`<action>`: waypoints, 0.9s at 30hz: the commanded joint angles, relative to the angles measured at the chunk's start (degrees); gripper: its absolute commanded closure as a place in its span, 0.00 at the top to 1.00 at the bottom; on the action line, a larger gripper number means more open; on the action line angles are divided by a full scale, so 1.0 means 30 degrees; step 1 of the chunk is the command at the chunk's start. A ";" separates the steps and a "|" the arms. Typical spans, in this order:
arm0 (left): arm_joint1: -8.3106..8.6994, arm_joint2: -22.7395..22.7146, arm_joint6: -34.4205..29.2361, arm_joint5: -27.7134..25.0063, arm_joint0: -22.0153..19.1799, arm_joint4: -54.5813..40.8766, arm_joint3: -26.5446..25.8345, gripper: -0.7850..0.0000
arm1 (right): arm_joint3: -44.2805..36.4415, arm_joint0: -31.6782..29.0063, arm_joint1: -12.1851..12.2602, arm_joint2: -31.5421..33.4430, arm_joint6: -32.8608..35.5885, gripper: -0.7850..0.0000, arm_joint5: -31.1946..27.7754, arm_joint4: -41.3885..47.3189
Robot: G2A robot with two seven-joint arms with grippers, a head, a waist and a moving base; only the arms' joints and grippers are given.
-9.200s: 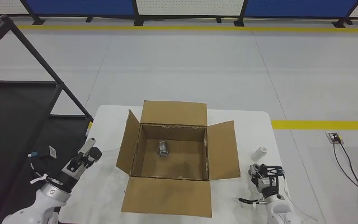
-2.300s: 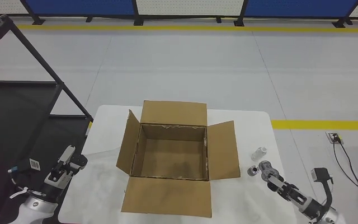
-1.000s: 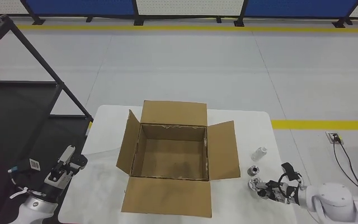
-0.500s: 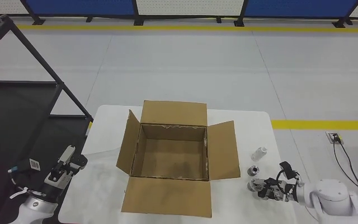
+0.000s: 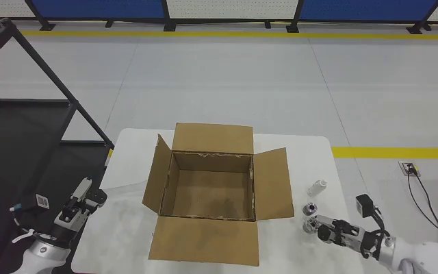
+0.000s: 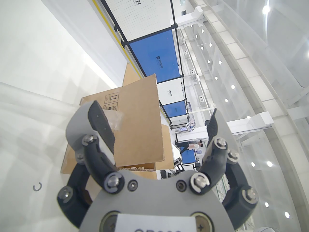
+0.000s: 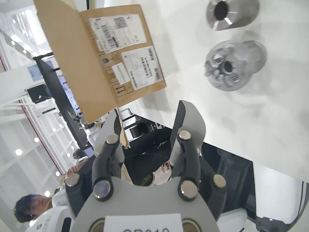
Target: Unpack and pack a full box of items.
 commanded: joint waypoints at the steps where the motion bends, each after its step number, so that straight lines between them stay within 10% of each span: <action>1: 0.0000 0.0000 0.0000 0.0000 0.0000 0.0000 0.0000 1.00 | -0.0424 -0.0187 -0.0046 -0.0230 -0.0372 0.63 -0.0806 0.0783; 9: 0.0000 0.0000 0.0000 0.0000 0.0000 0.0000 0.0000 1.00 | -0.0709 -0.0019 -0.0212 -0.1817 -0.2475 0.78 -0.4481 0.2319; 15: 0.0000 0.0000 0.0000 0.0000 0.0000 0.0000 0.0000 1.00 | -0.0704 0.0931 -0.0179 -0.2844 -0.3062 0.51 -0.5077 0.2135; 27: 0.0000 0.0000 0.0000 0.0000 0.0000 0.0000 0.0000 1.00 | -0.0238 0.2694 -0.0165 -0.5049 -0.5417 0.36 -0.4407 -0.0225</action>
